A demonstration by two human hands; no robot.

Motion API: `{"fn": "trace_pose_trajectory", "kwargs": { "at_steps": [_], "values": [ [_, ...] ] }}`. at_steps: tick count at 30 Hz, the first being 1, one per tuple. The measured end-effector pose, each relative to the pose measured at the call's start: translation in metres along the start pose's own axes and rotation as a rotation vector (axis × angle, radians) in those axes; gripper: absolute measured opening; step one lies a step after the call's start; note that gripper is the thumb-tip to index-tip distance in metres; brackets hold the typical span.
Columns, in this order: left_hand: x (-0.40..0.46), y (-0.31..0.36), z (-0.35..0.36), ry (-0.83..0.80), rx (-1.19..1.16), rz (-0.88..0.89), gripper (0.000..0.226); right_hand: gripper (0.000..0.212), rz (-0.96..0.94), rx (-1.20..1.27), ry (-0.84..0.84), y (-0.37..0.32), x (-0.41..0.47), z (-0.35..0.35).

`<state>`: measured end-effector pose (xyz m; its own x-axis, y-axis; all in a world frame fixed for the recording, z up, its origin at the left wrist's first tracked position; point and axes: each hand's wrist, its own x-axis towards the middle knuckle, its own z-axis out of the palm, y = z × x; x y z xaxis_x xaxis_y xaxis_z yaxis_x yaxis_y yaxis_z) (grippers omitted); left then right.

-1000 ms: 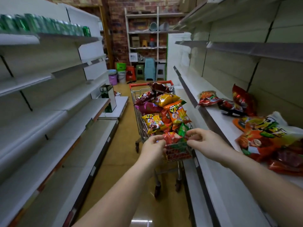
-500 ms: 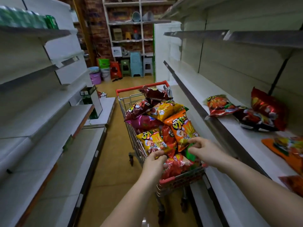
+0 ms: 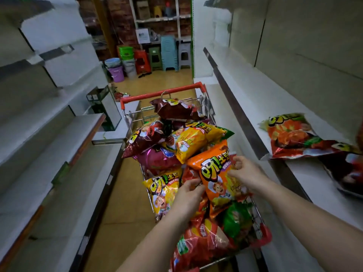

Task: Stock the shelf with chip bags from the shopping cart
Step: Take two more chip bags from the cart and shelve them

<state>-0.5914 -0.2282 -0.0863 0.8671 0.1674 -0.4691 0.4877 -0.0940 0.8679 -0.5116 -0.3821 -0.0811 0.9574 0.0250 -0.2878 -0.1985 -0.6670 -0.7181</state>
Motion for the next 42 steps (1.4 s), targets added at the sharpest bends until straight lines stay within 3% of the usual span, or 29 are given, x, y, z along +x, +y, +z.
{"fn": "trace_pose_trajectory", "kwargs": {
  "at_steps": [5, 10, 16, 19, 23, 28, 29, 32, 35, 37, 42],
  "values": [
    [0.052, 0.004, 0.029, 0.005, 0.038, -0.120, 0.049, 0.065, 0.019, -0.008, -0.054, 0.018, 0.052, 0.002],
    [0.082, 0.003, 0.043, 0.034, 0.058, -0.205, 0.044, 0.085, 0.045, 0.078, -0.218, 0.037, 0.080, 0.009],
    [0.096, 0.001, 0.052, 0.035, -0.004, -0.260, 0.041, 0.076, 0.037, 0.203, -0.375, 0.045, 0.088, 0.014],
    [0.094, 0.005, 0.053, 0.030, -0.022, -0.262, 0.039, 0.083, 0.036, 0.198, -0.422, 0.043, 0.092, 0.005],
    [0.083, 0.013, 0.044, -0.046, -0.026, -0.238, 0.036, 0.060, 0.066, 0.315, -0.436, 0.034, 0.091, -0.018],
    [0.068, 0.029, 0.024, -0.118, -0.121, -0.140, 0.044, 0.056, 0.081, 0.538, -0.509, 0.008, 0.080, -0.038],
    [0.066, 0.035, 0.020, -0.111, -0.146, -0.104, 0.045, 0.057, 0.069, 0.553, -0.504, 0.001, 0.079, -0.037],
    [0.069, 0.047, 0.006, -0.102, -0.171, -0.020, 0.081, 0.062, 0.015, 0.595, -0.450, -0.021, 0.076, -0.024],
    [0.071, 0.061, -0.016, -0.086, -0.222, 0.069, 0.062, 0.075, -0.009, 0.632, -0.414, -0.040, 0.079, -0.011],
    [0.075, 0.070, -0.034, -0.010, -0.237, 0.101, 0.052, 0.073, 0.050, 0.669, -0.400, -0.048, 0.086, -0.003],
    [0.087, 0.081, -0.073, 0.124, -0.223, 0.137, 0.082, 0.066, 0.322, 0.720, -0.240, -0.063, 0.112, 0.028]
  ]
}}
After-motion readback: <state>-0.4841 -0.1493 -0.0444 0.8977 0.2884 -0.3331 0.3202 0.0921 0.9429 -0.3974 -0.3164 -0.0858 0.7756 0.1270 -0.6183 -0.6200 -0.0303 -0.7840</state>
